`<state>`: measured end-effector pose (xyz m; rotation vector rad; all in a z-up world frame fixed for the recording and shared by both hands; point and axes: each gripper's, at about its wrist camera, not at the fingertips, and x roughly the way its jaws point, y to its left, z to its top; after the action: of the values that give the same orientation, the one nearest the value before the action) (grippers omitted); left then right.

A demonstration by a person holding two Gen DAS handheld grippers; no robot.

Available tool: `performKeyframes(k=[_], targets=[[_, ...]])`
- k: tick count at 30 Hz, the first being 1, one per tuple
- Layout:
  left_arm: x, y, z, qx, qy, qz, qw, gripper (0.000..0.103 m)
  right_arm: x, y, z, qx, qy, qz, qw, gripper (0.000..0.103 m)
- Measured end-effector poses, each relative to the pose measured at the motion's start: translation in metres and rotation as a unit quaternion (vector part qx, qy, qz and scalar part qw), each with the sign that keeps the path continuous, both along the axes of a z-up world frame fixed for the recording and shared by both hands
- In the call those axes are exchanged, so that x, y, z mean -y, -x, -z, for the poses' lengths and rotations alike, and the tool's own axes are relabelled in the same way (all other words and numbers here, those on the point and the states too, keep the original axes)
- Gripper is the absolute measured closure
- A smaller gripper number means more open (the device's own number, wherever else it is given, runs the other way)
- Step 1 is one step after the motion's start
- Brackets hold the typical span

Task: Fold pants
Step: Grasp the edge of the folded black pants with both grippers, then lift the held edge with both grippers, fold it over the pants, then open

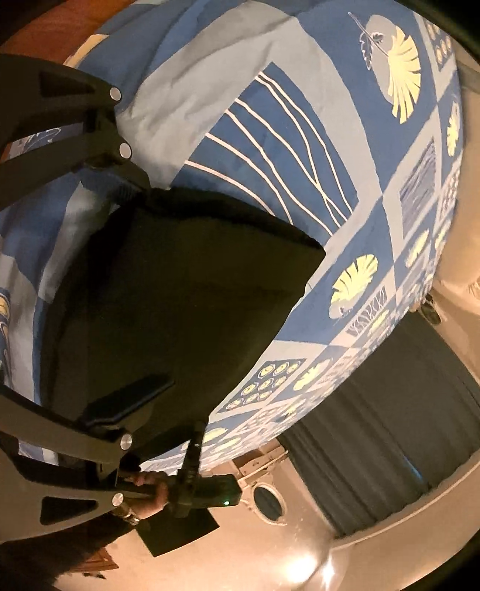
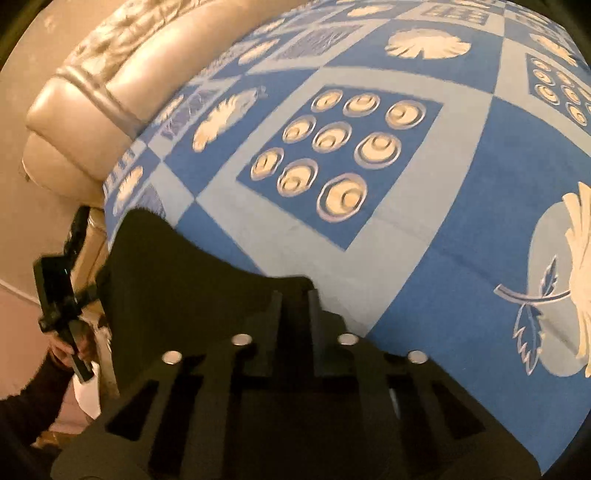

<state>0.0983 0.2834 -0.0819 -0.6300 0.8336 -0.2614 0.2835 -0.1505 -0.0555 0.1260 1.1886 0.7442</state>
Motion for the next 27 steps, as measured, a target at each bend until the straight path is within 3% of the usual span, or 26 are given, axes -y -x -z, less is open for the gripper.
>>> performKeyframes(k=[6, 9, 10, 11, 12, 17, 21, 22, 23, 24, 25, 27], targets=[[-0.01, 0.003, 0.004, 0.0, 0.039, -0.006, 0.9992, 0.018, -0.001, -0.002, 0.008, 0.009, 0.011, 0.014, 1.0, 0.093], [-0.015, 0.001, 0.003, -0.02, 0.07, -0.023, 0.9971, 0.018, 0.003, 0.005, -0.002, 0.019, -0.004, 0.028, 0.999, 0.084], [-0.018, 0.0, 0.003, -0.027, 0.082, -0.028, 0.9958, 0.018, 0.005, 0.011, -0.009, 0.035, -0.001, 0.036, 0.999, 0.071], [-0.021, -0.001, 0.003, -0.035, 0.097, -0.033, 0.9941, 0.018, 0.007, 0.021, -0.018, 0.055, 0.001, 0.046, 0.997, 0.049], [-0.024, -0.002, 0.005, -0.043, 0.114, -0.038, 0.9919, 0.018, 0.009, 0.032, -0.026, 0.072, -0.008, 0.051, 0.996, 0.042], [-0.038, -0.006, 0.007, -0.061, 0.194, -0.034, 0.9786, 0.018, 0.024, 0.109, -0.044, 0.08, -0.124, 0.063, 0.987, 0.029], [-0.034, -0.011, 0.0, -0.056, 0.177, -0.009, 0.9826, 0.02, 0.025, 0.168, -0.037, 0.075, -0.138, 0.059, 0.986, 0.029], [-0.032, -0.012, -0.003, -0.053, 0.16, -0.006, 0.9857, 0.03, 0.027, 0.181, -0.034, 0.074, -0.135, 0.062, 0.986, 0.029], [-0.031, -0.014, -0.004, -0.056, 0.146, -0.006, 0.9877, 0.05, 0.028, 0.189, -0.032, 0.075, -0.133, 0.066, 0.986, 0.029], [-0.031, -0.016, -0.003, -0.07, 0.118, -0.009, 0.9905, 0.062, 0.033, 0.199, -0.029, 0.073, -0.134, 0.073, 0.986, 0.029], [-0.032, -0.018, 0.002, -0.09, 0.099, -0.017, 0.9908, 0.082, 0.037, 0.209, -0.025, 0.07, -0.137, 0.083, 0.985, 0.029], [-0.037, -0.018, 0.011, -0.111, 0.11, -0.028, 0.9873, 0.084, 0.046, 0.222, -0.022, 0.071, -0.15, 0.1, 0.981, 0.029]])
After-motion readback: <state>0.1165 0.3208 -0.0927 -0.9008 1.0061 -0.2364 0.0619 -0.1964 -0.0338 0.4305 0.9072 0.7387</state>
